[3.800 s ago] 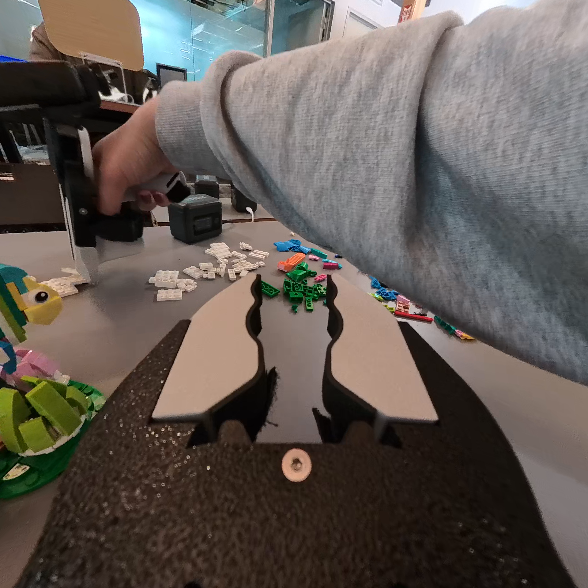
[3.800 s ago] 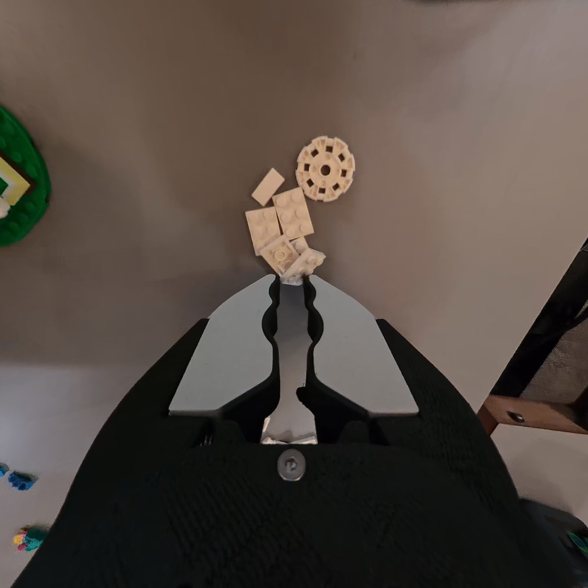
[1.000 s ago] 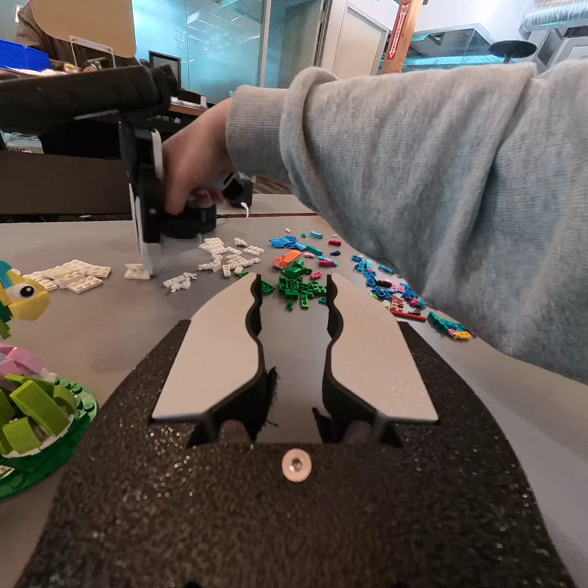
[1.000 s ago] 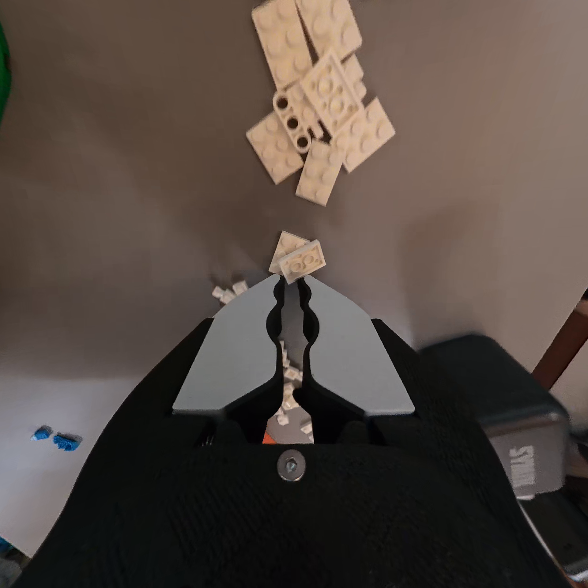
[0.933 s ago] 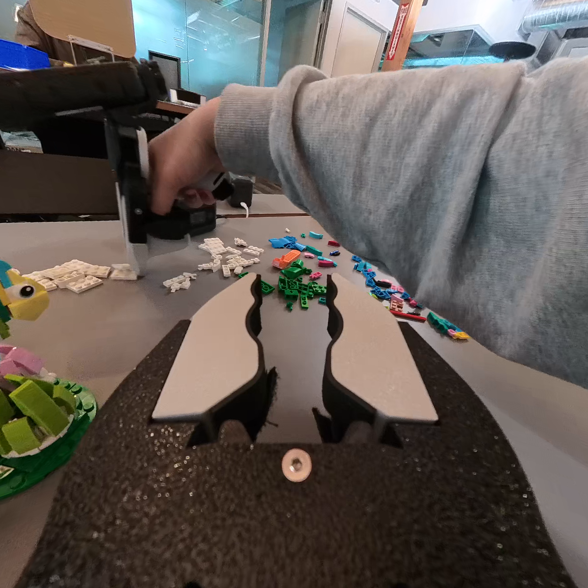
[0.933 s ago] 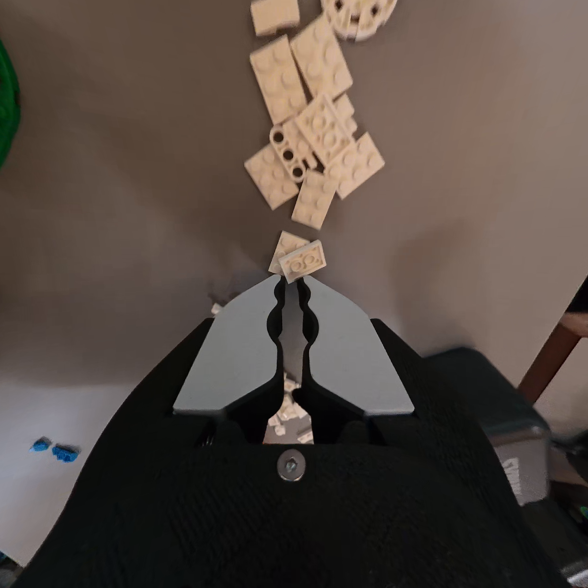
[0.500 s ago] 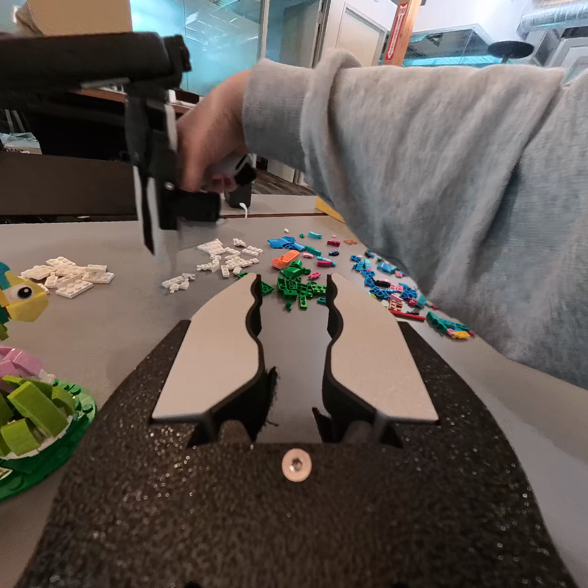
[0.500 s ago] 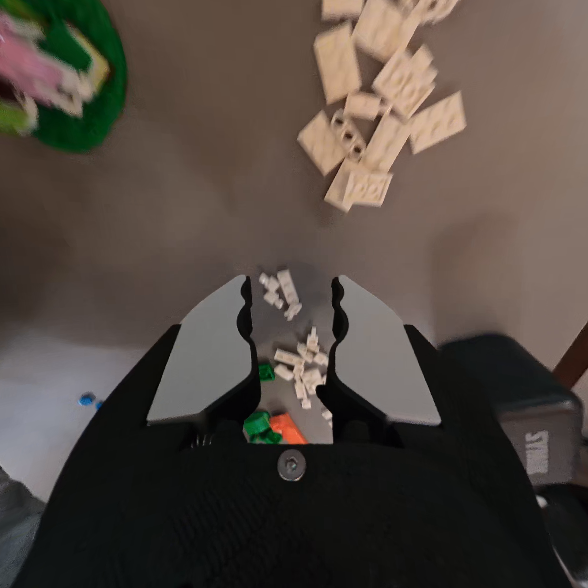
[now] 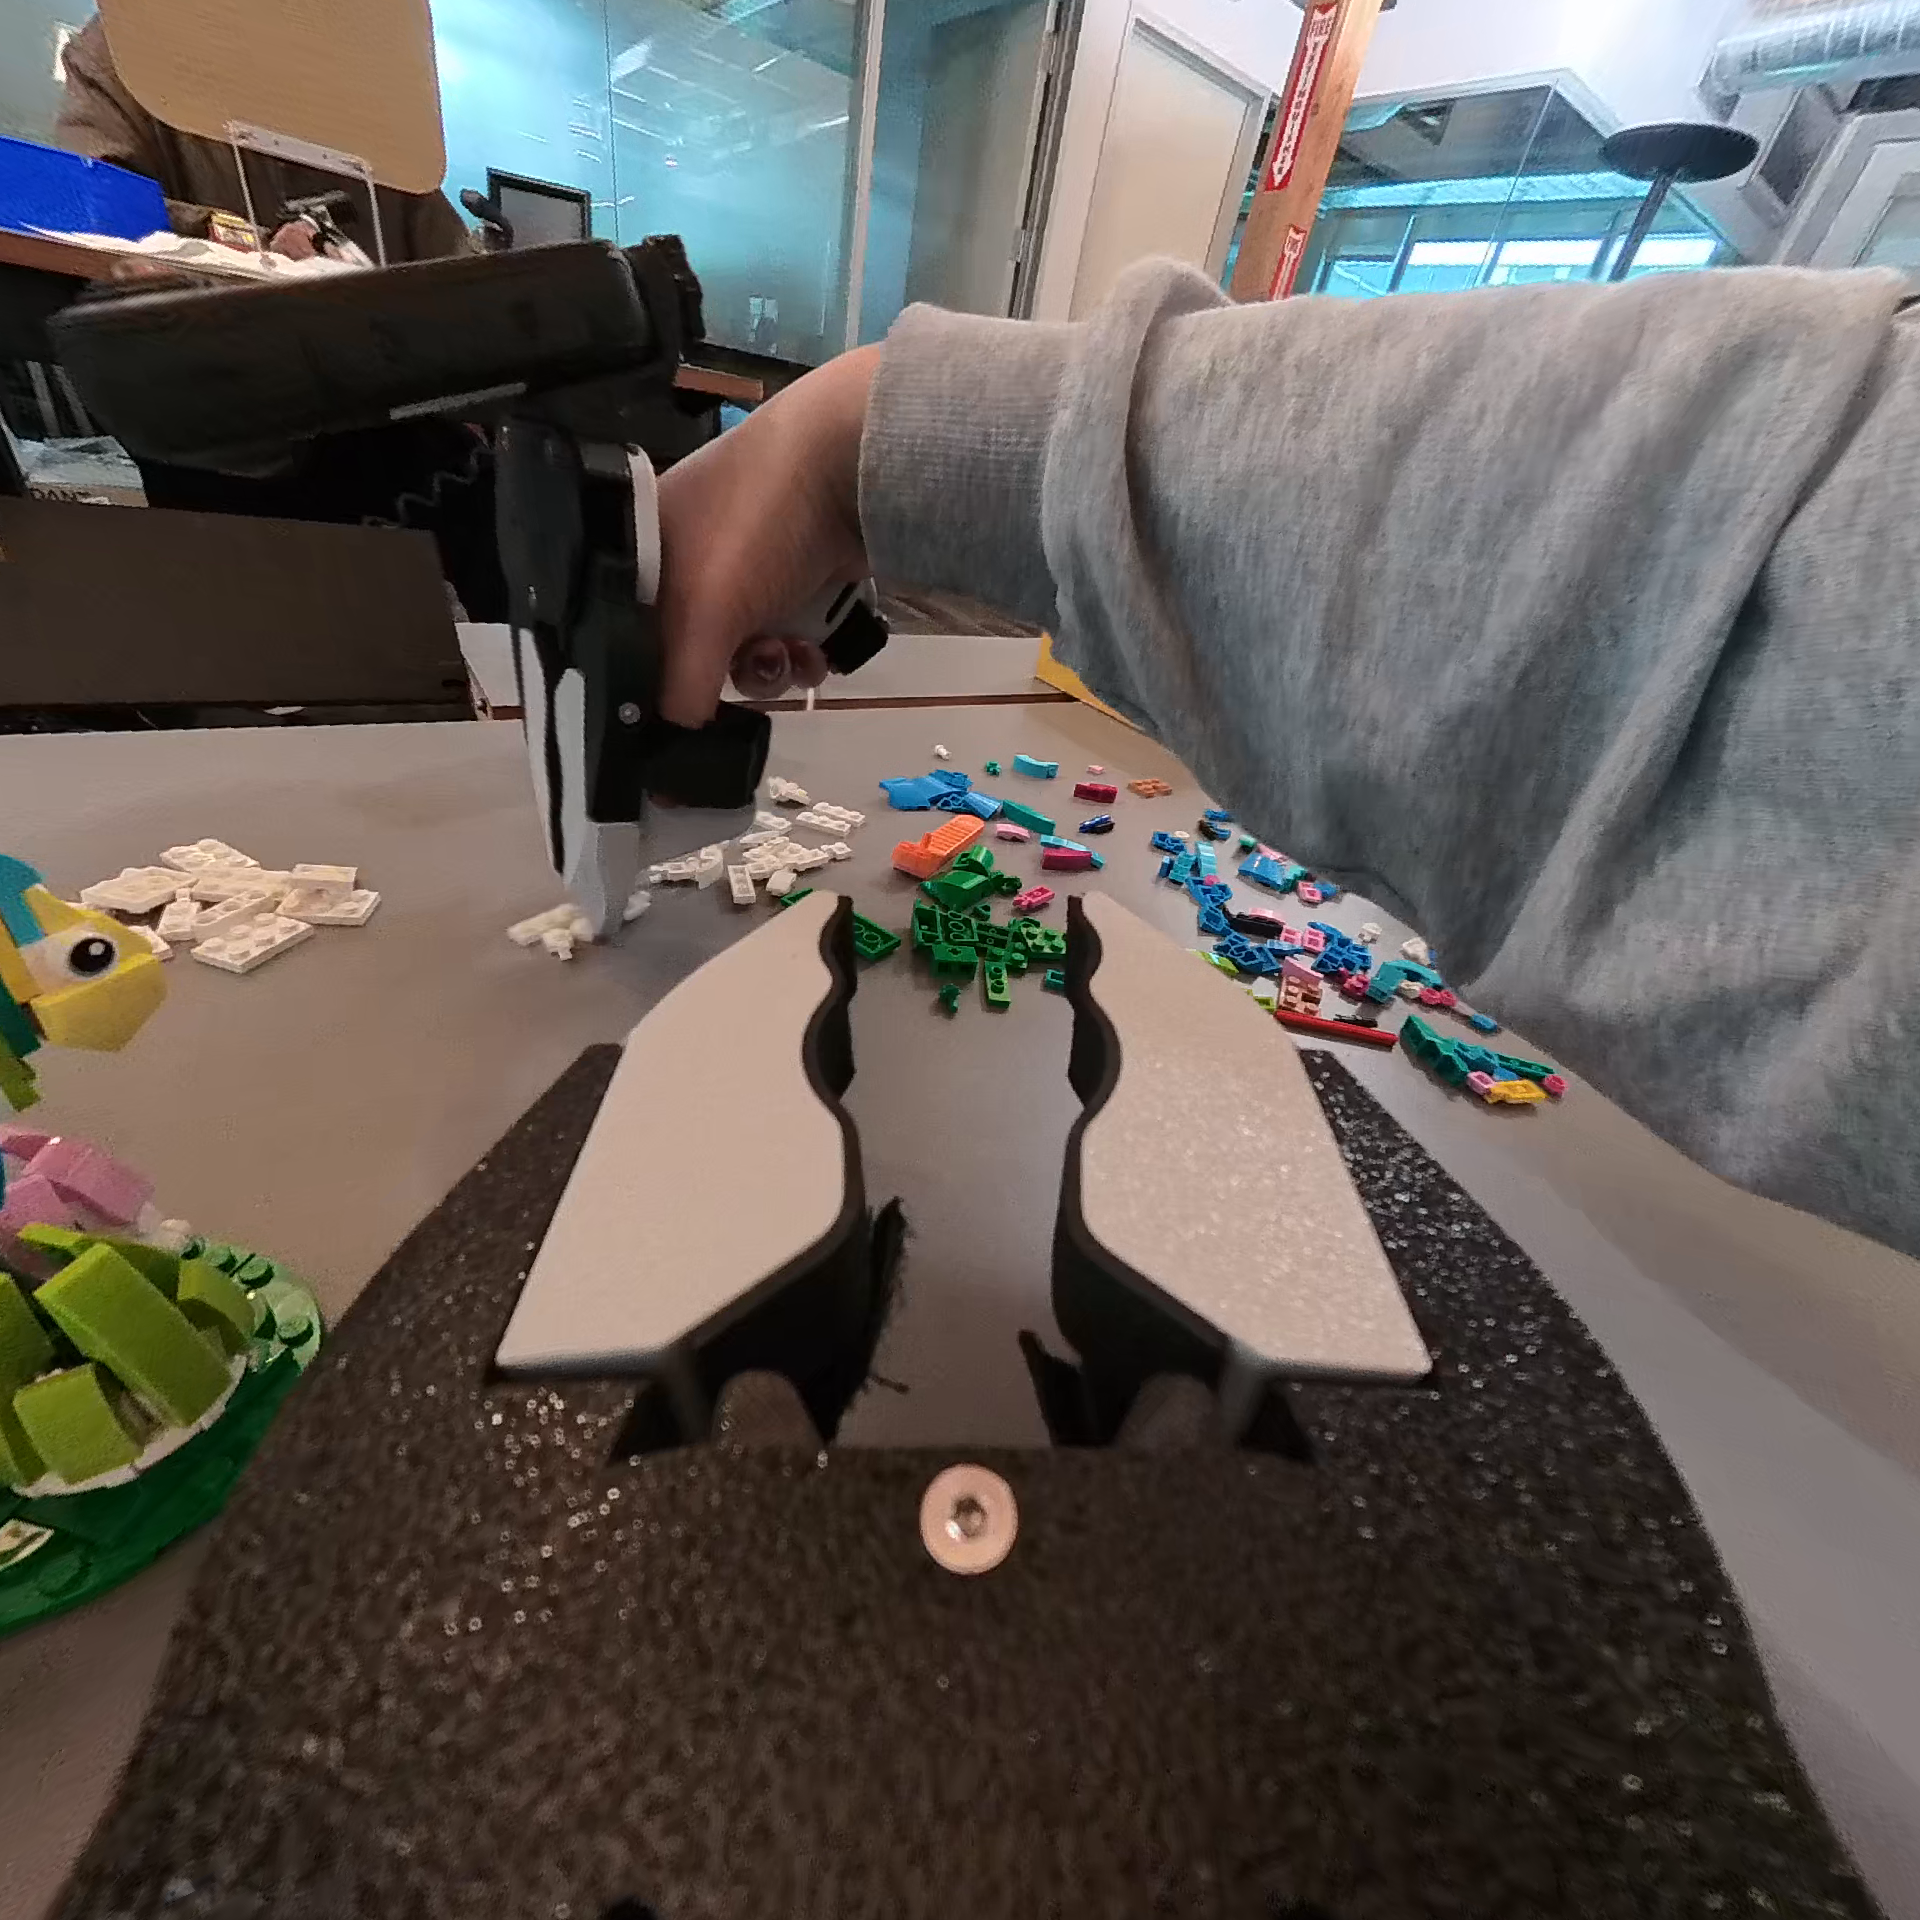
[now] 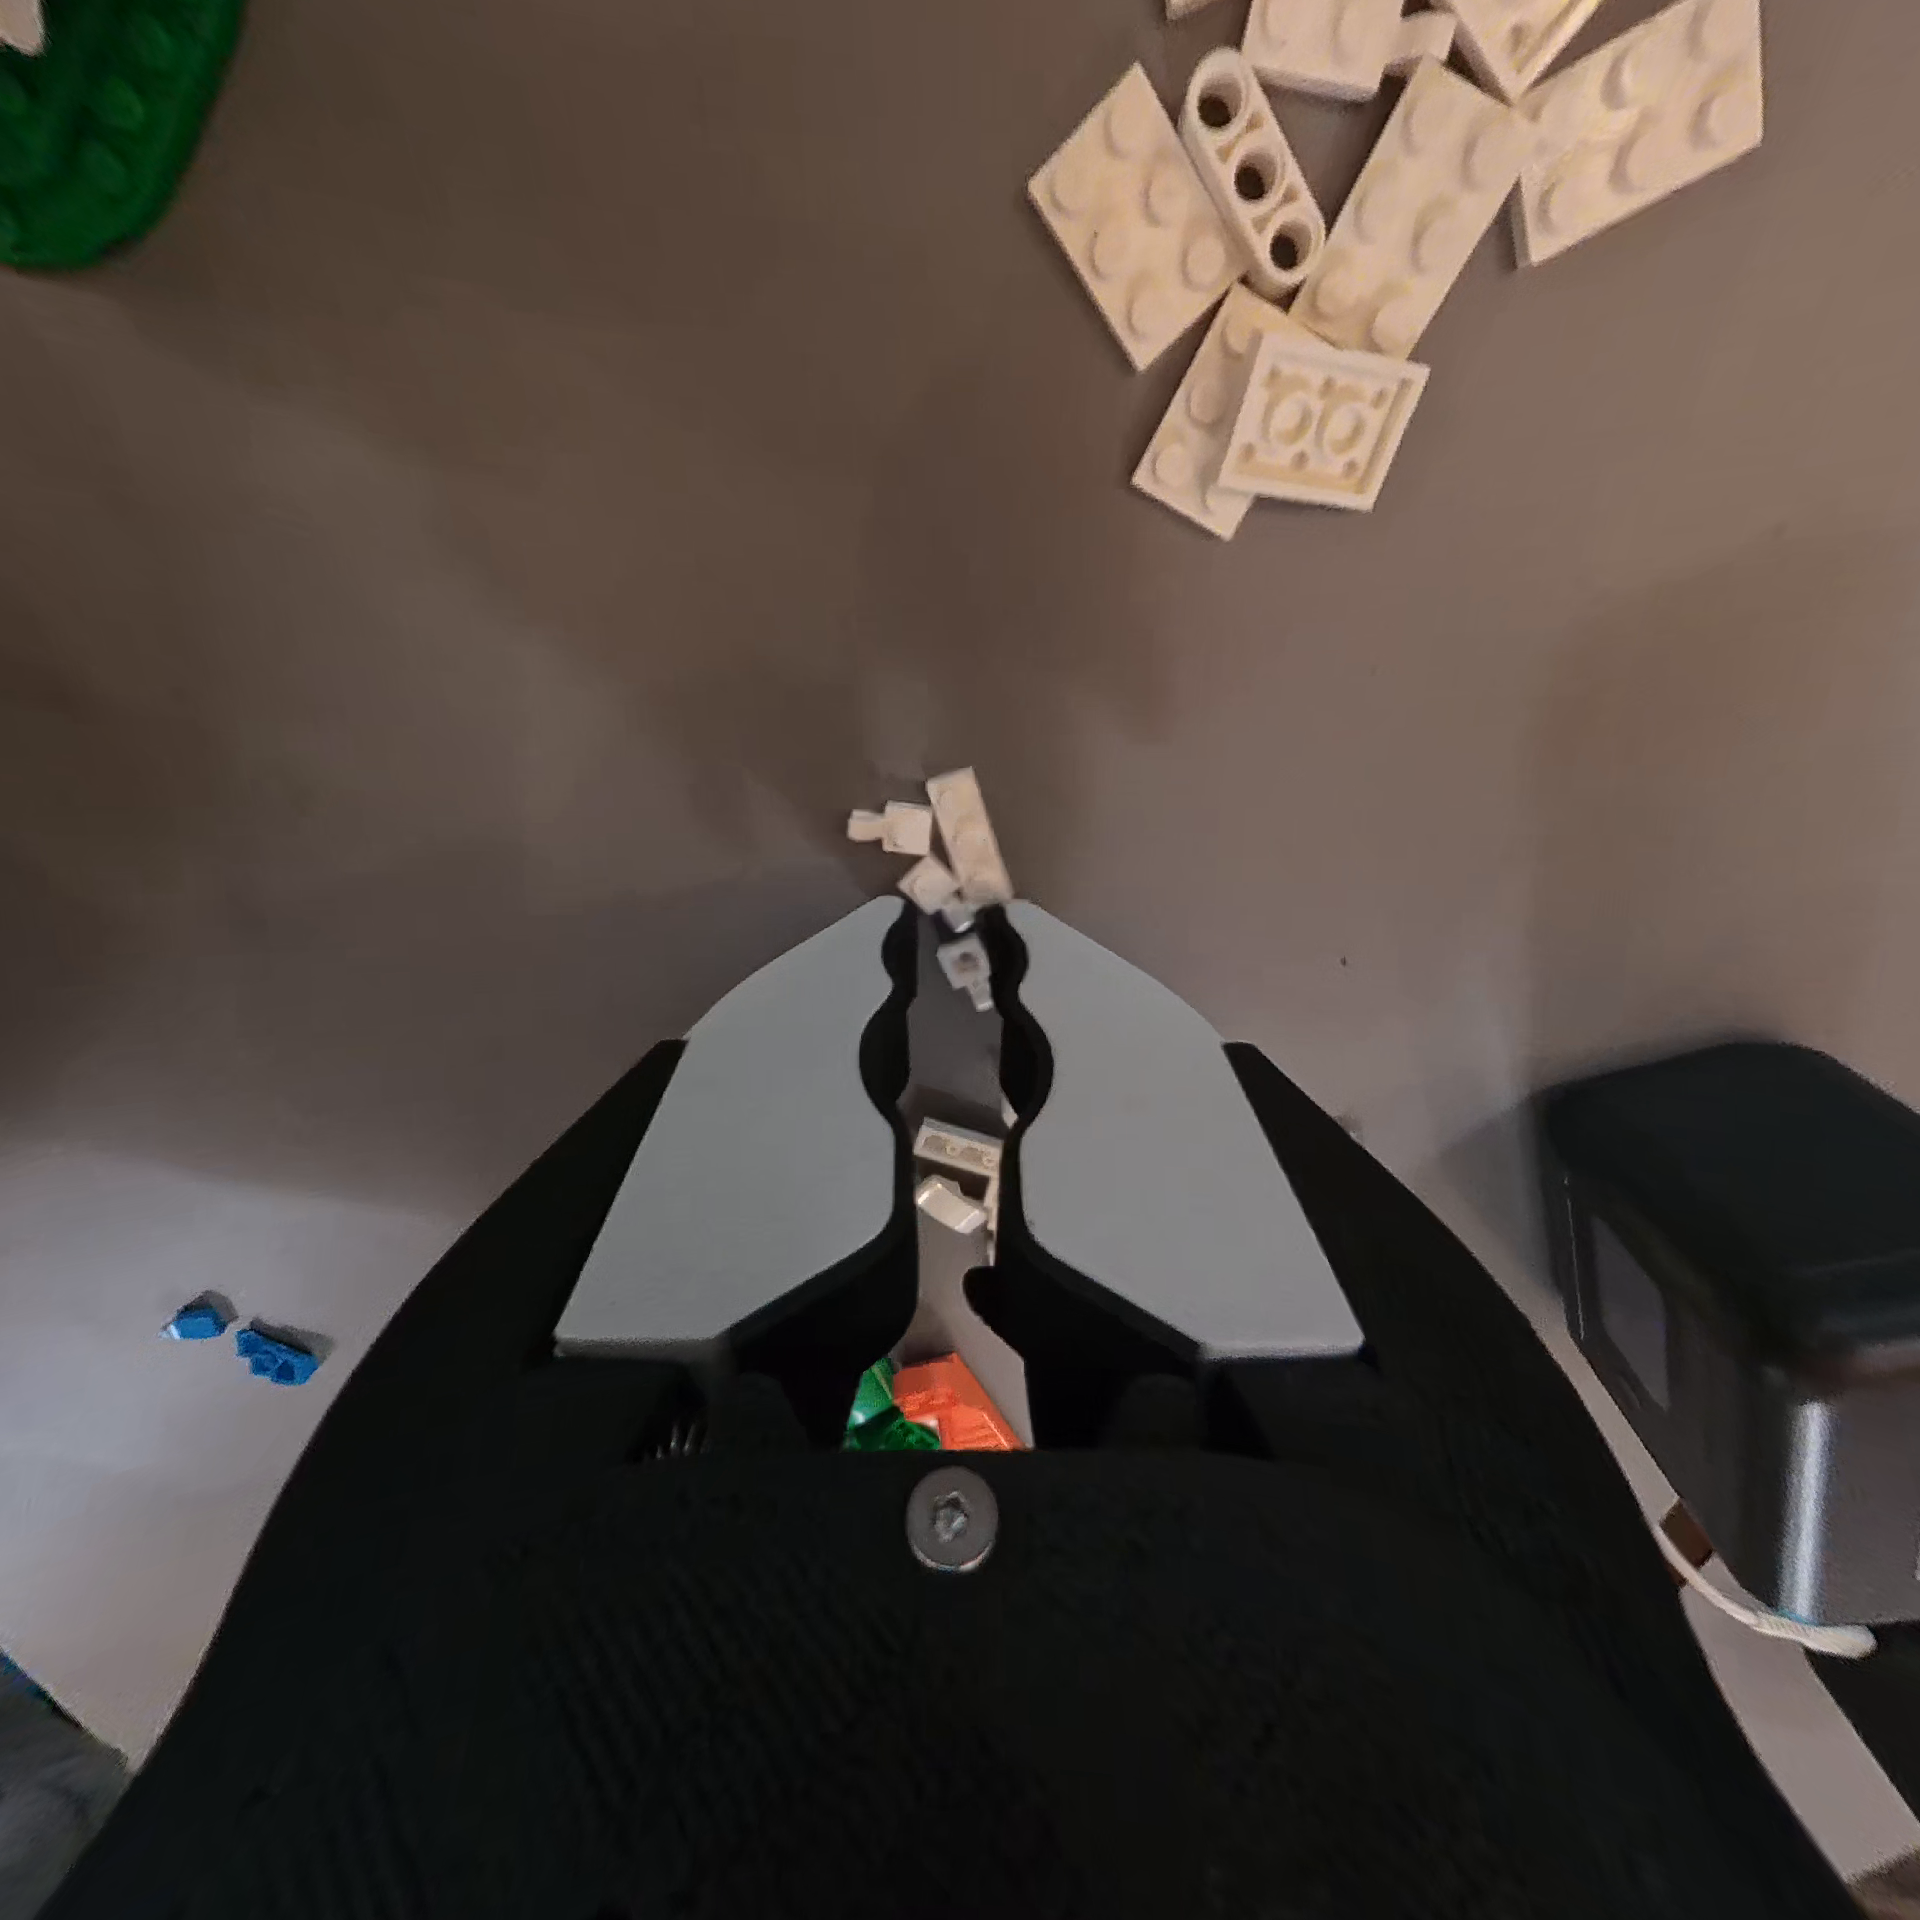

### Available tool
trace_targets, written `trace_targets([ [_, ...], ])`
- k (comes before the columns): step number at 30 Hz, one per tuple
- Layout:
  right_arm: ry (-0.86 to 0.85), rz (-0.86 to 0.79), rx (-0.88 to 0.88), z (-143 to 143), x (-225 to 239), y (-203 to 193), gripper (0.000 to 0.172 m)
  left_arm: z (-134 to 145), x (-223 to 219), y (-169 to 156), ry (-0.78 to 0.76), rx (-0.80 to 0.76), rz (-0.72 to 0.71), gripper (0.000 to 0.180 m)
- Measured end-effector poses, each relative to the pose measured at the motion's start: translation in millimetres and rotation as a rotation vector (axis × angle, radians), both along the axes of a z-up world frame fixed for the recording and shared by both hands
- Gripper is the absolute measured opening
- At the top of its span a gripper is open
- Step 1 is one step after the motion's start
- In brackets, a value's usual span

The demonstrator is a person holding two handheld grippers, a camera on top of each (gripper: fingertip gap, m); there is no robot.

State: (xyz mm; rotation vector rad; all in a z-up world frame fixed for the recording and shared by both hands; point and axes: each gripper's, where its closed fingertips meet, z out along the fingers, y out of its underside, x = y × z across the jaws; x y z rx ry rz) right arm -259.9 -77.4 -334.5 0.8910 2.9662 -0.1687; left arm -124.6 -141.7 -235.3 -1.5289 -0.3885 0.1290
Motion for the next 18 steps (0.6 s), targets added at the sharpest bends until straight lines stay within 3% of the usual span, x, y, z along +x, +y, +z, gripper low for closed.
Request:
trace_targets([
  [15, 0.120, -0.017, -0.043, 0.3, -60.7, -41.9, 0.006, -0.3, -0.7, -1.1, -0.023, 0.004, -0.007, 0.038],
  [18, 0.066, -0.024, -0.066, 5.8, -48.0, -45.9, 0.021, -1.0, 0.3, -0.9, -0.033, 0.005, -0.005, 0.038],
])
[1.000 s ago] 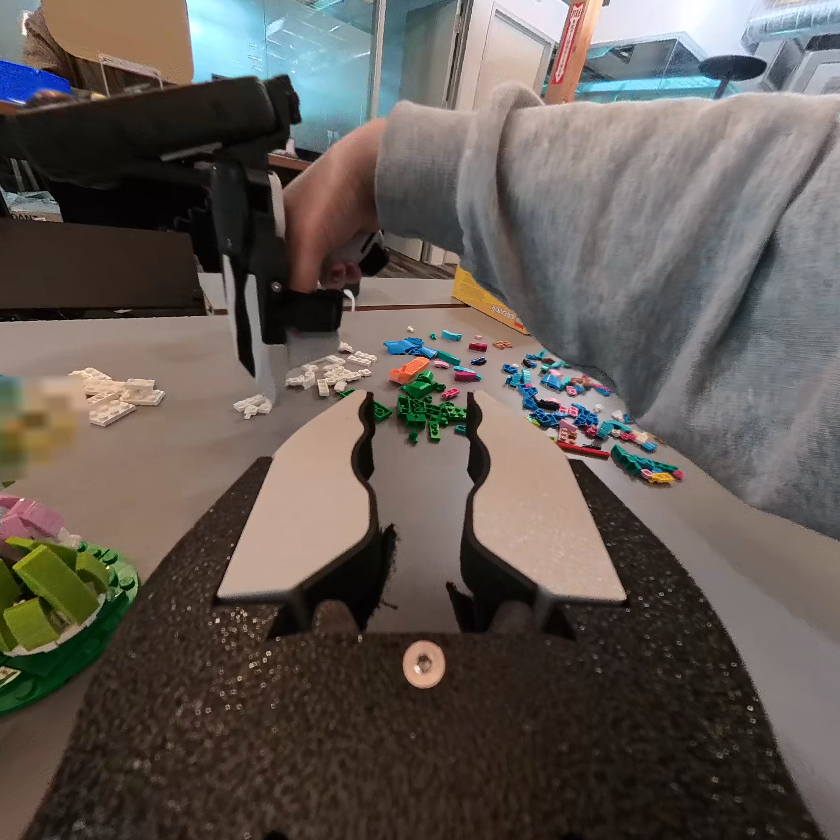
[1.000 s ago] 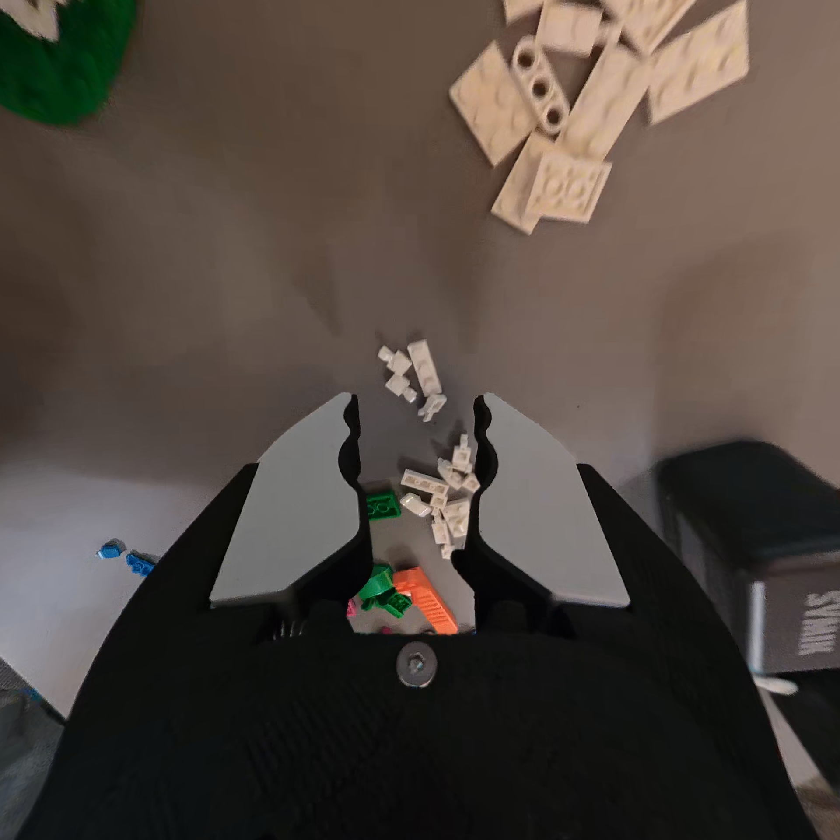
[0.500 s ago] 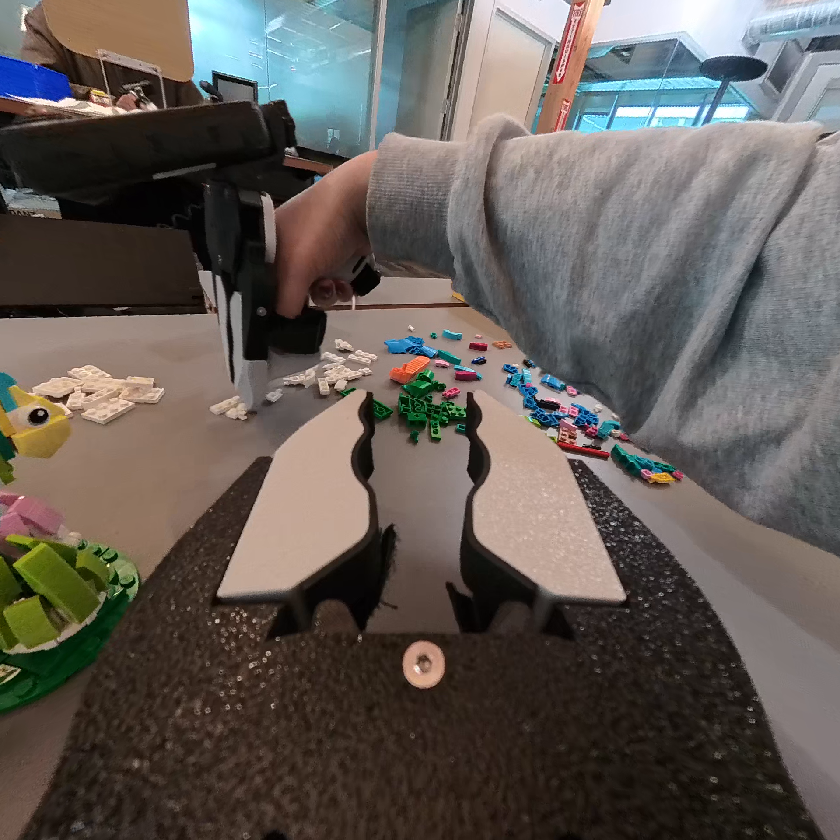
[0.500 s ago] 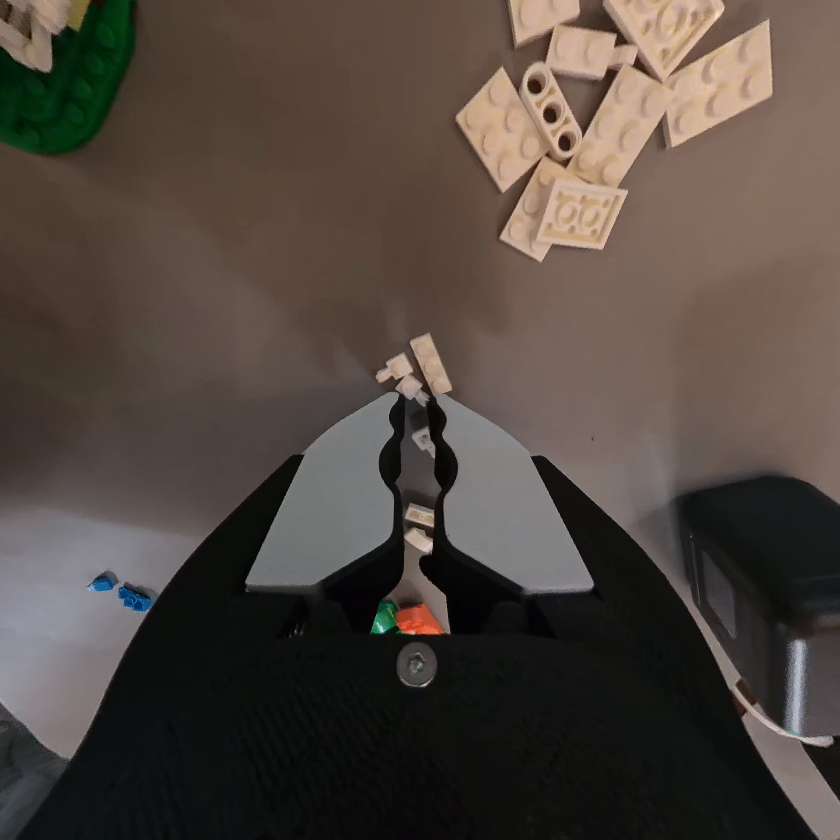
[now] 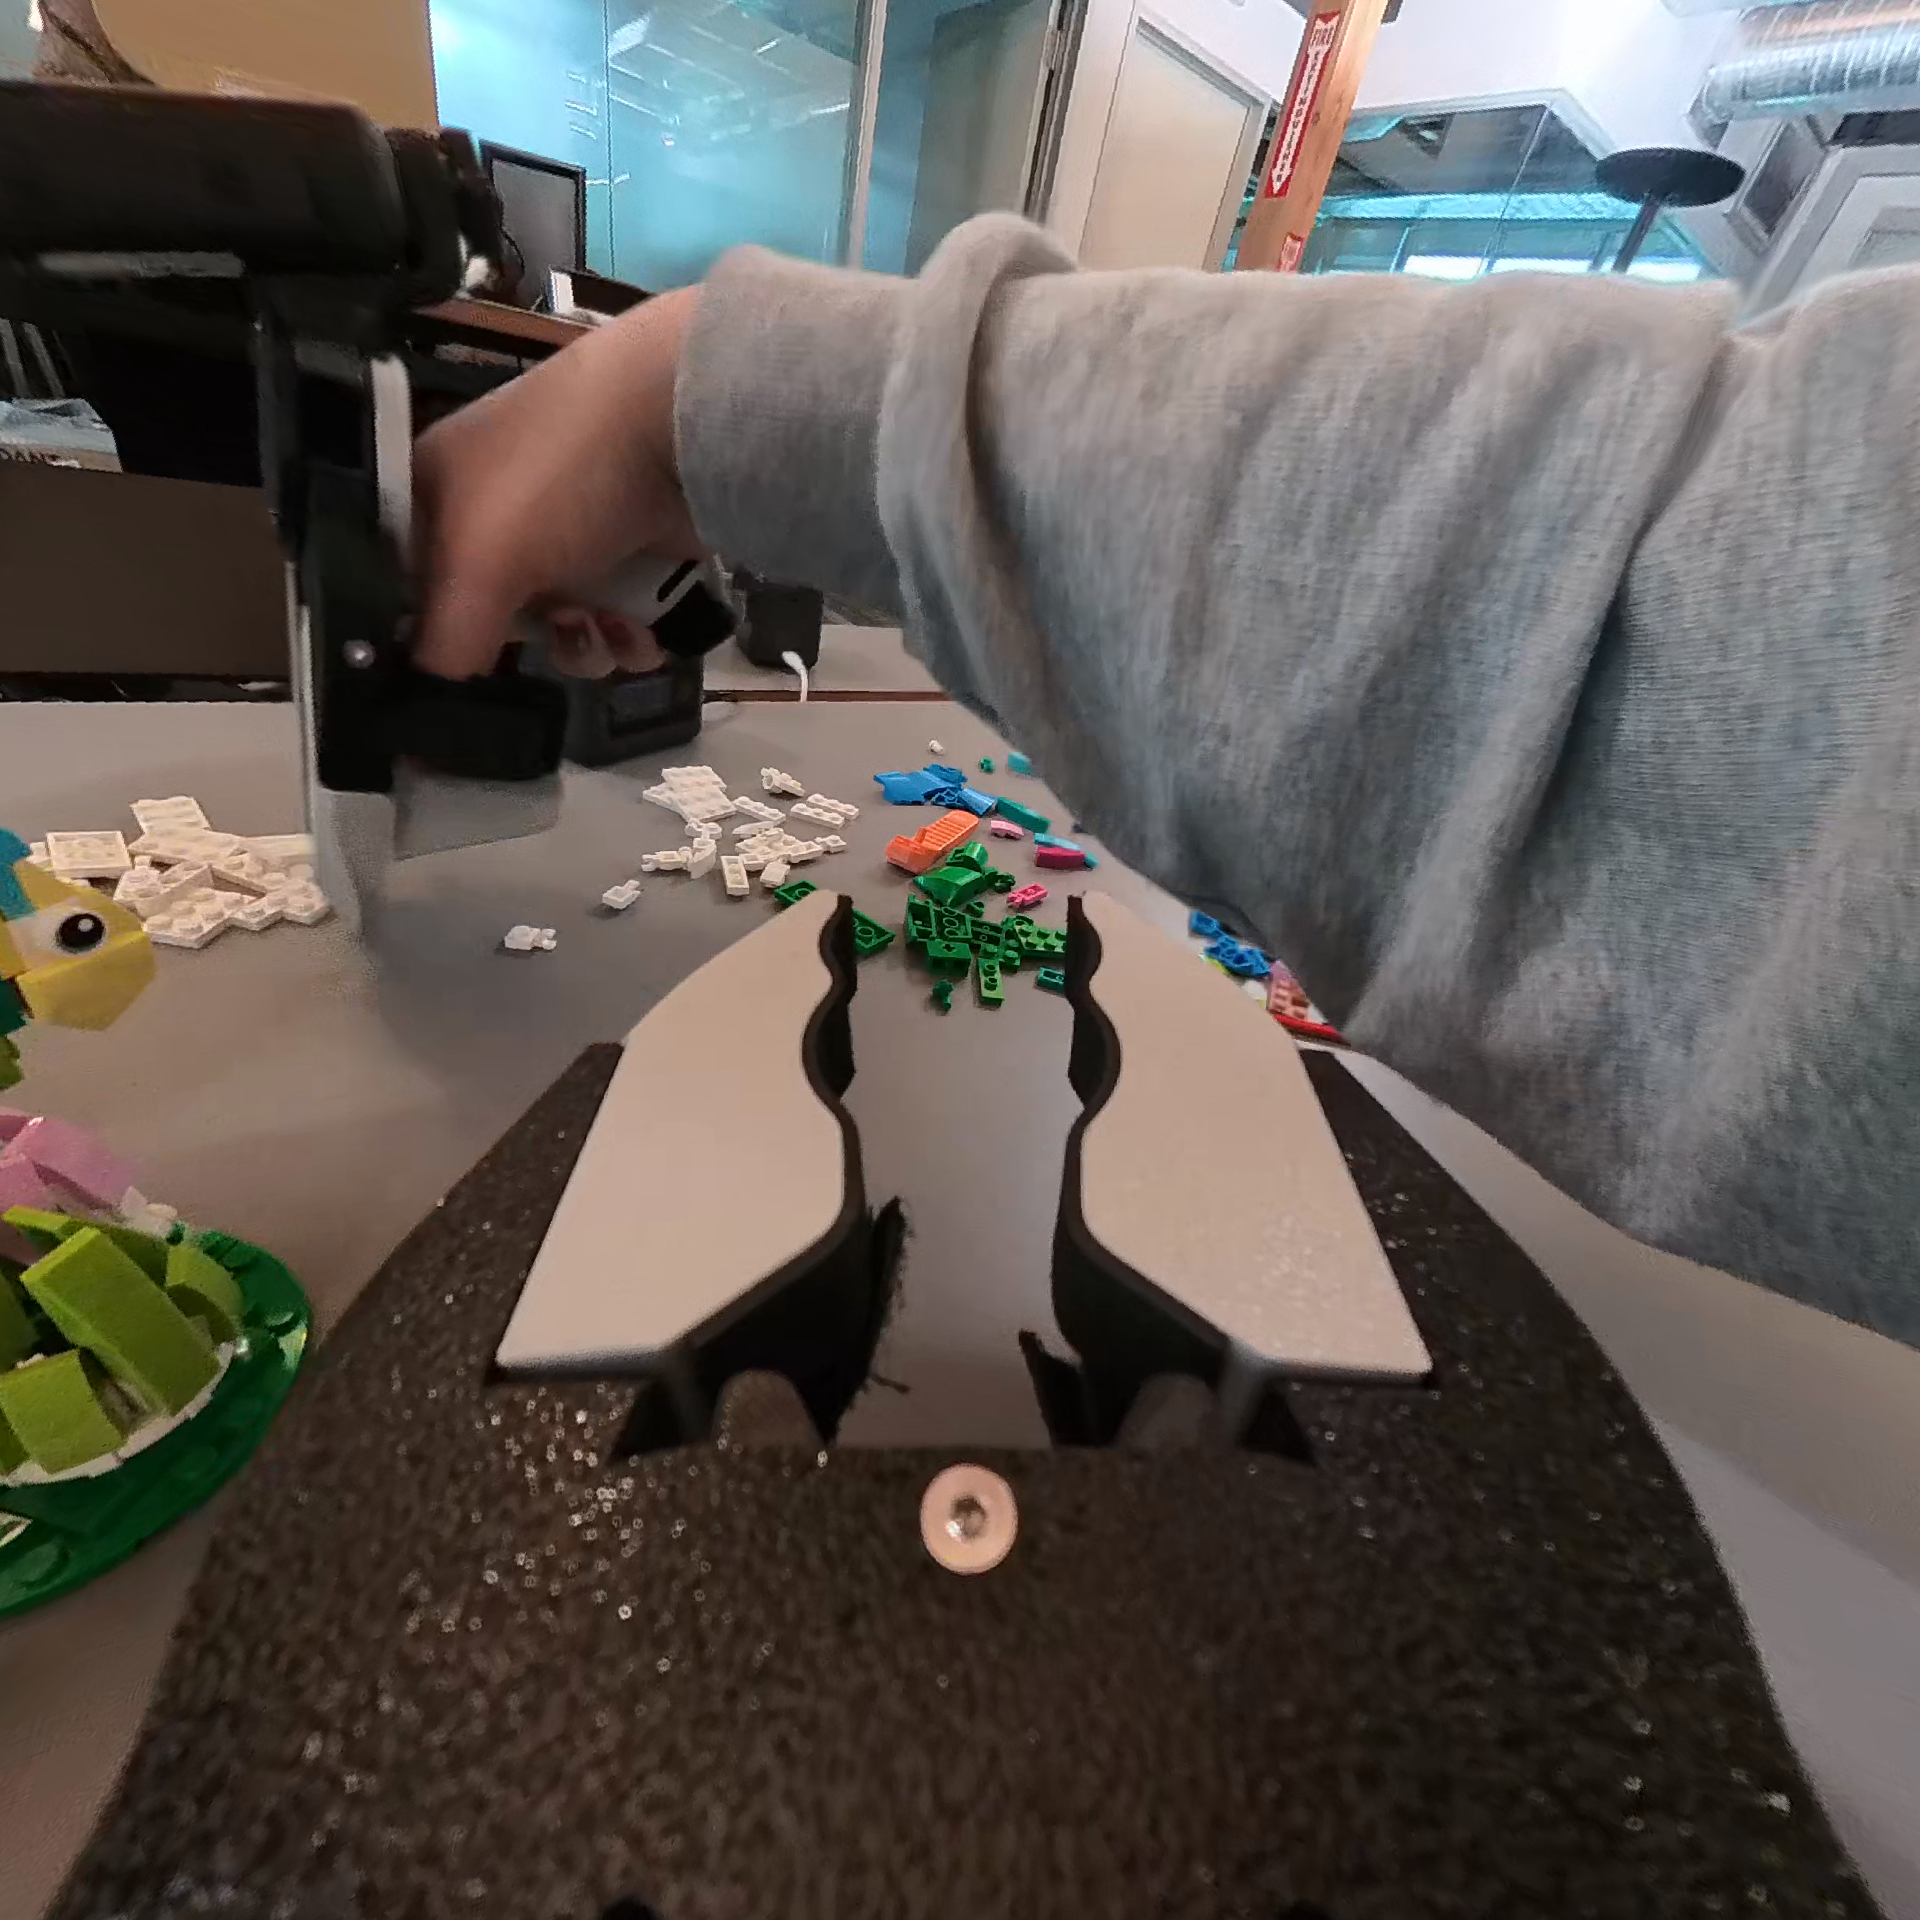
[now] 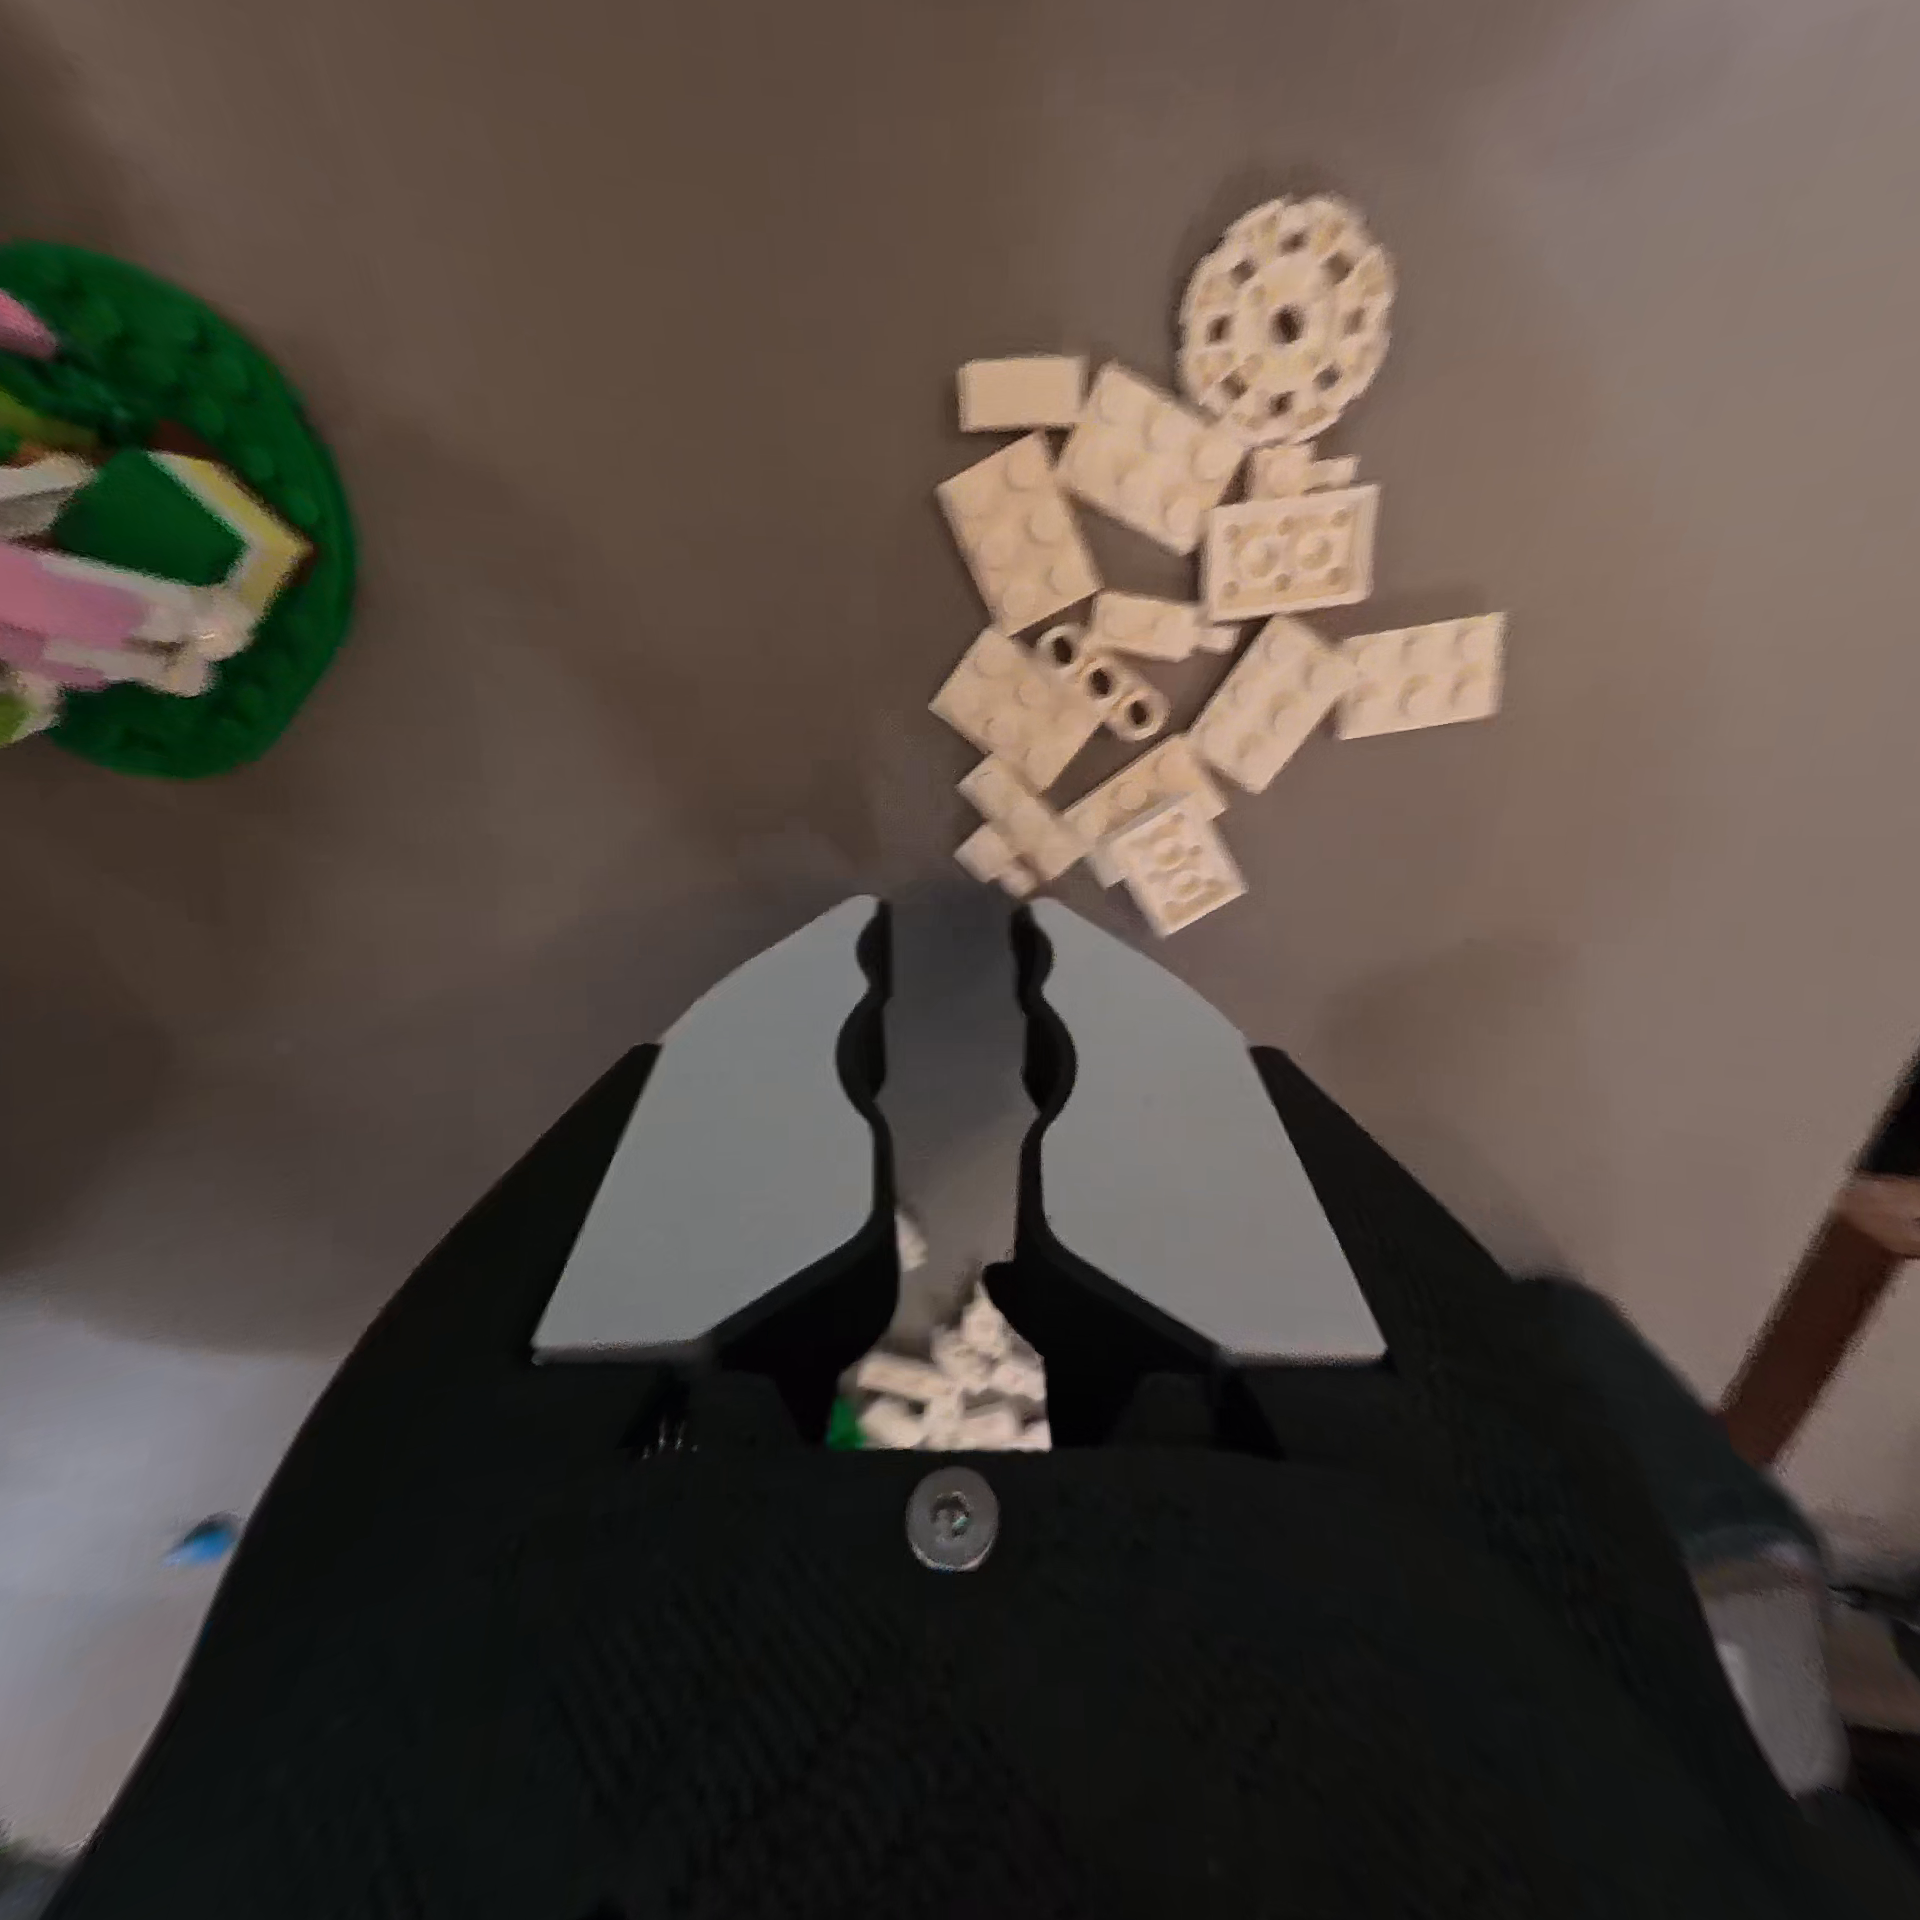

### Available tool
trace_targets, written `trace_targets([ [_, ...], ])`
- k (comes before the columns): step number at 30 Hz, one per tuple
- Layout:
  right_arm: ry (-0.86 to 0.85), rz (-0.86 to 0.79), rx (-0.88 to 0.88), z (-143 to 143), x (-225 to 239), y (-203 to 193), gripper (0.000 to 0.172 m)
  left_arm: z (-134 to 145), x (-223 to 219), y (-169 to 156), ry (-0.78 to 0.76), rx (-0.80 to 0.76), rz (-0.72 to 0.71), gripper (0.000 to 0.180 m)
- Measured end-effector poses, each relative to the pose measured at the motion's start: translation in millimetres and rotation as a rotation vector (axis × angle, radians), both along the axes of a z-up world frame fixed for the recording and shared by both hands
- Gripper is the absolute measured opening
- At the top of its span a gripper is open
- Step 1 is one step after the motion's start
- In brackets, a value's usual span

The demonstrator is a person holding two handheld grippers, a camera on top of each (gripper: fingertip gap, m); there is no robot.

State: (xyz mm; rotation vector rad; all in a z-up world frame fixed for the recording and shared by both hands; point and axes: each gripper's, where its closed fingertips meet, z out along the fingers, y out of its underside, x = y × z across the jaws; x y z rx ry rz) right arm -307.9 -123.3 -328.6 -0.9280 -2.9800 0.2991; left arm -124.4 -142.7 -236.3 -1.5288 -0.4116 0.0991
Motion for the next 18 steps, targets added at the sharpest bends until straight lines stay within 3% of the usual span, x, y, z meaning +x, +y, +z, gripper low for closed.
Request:
trace_targets([
  [2, -0.094, -0.012, -0.013, 2.5, 20.8, 3.1, 0.038, 0.3, 0.9, -0.2, -0.008, 0.003, -0.002, 0.038],
  [7, -0.127, 0.008, 0.037, -3.7, 45.6, 23.3, 0.038, -0.7, 2.1, 0.8, -0.006, -0.001, -0.002, 0.038],
  [14, -0.073, 0.002, 0.040, -6.9, 37.6, 26.8, 0.006, -1.5, 2.8, 0.3, -0.002, -0.007, 0.001, 0.038],
  [18, -0.002, 0.016, 0.073, -4.6, 16.5, 25.4, 0.006, -1.2, 3.2, 0.4, -0.001, -0.005, -0.001, 0.038],
])
